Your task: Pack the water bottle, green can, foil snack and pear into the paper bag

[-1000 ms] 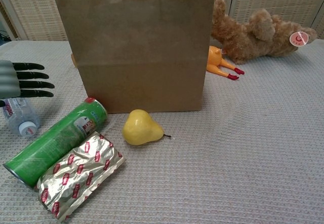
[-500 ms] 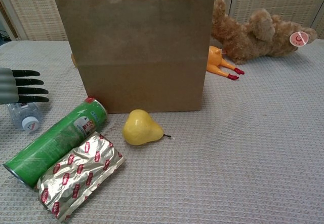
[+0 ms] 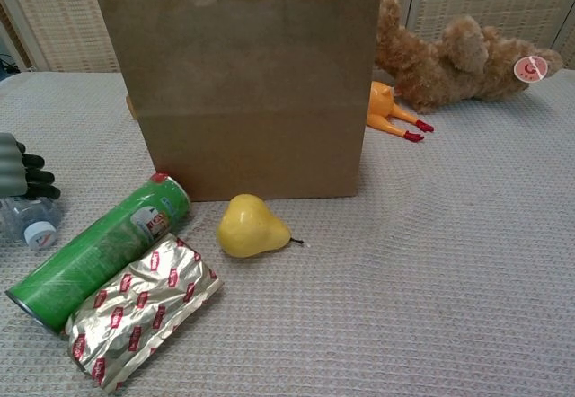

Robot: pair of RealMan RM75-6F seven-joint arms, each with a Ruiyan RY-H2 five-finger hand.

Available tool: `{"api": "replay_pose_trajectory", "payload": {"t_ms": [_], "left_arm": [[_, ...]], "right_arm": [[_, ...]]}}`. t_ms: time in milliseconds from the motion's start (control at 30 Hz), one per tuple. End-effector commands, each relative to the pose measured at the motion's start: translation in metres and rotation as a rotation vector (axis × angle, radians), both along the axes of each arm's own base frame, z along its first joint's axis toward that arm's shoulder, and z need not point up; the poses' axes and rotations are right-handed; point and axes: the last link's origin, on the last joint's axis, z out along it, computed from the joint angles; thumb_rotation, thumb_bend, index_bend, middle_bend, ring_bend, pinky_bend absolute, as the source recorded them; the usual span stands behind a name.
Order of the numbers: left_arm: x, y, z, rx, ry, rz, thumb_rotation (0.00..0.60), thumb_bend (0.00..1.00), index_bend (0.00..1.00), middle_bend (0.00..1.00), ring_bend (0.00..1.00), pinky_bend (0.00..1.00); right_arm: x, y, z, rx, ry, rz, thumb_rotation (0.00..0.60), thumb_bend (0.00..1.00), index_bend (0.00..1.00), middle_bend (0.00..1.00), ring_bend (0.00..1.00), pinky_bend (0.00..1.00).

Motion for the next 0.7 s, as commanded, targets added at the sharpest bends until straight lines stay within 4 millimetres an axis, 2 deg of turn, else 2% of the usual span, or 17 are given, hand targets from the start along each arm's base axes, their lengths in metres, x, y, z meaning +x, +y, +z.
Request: {"api": "replay_pose_trajectory", "payload": {"t_ms": [33, 233, 400, 500, 567, 700], "left_arm": [[0.002, -0.002, 0.015, 0.050, -0.079, 0.016, 0.600, 0.70, 0.57, 0.68, 0.61, 0.71], [0.015, 0.003, 0.058, 0.248, -0.302, 0.018, 0.600, 0.70, 0.57, 0.69, 0.62, 0.71], [0.031, 0.018, 0.097, 0.472, -0.592, 0.070, 0.600, 0.70, 0.57, 0.69, 0.62, 0.71], [0.046, 0.028, 0.114, 0.585, -0.814, 0.102, 0.600, 0.70, 0.57, 0.69, 0.62, 0.70], [0.062, 0.036, 0.124, 0.649, -1.033, 0.143, 0.600, 0.70, 0.57, 0.69, 0.62, 0.70], [0.099, 0.045, 0.132, 0.641, -1.424, 0.230, 0.600, 0.70, 0.56, 0.67, 0.60, 0.68]], "right_arm": [[0.000, 0.000, 0.000, 0.000, -0.001, 0.000, 0.600, 0.02, 0.00, 0.00, 0.00, 0.00], [0.000, 0.001, 0.001, 0.001, -0.004, 0.006, 0.600, 0.02, 0.00, 0.00, 0.00, 0.00], [0.002, 0.001, 0.000, 0.003, -0.004, 0.013, 0.600, 0.02, 0.00, 0.00, 0.00, 0.00], [0.003, 0.001, -0.001, 0.004, -0.004, 0.017, 0.600, 0.02, 0.00, 0.00, 0.00, 0.00], [0.003, 0.001, -0.002, 0.009, 0.000, 0.020, 0.600, 0.02, 0.00, 0.00, 0.00, 0.00], [0.004, 0.000, -0.005, 0.018, 0.005, 0.022, 0.600, 0.02, 0.00, 0.00, 0.00, 0.00]]}}
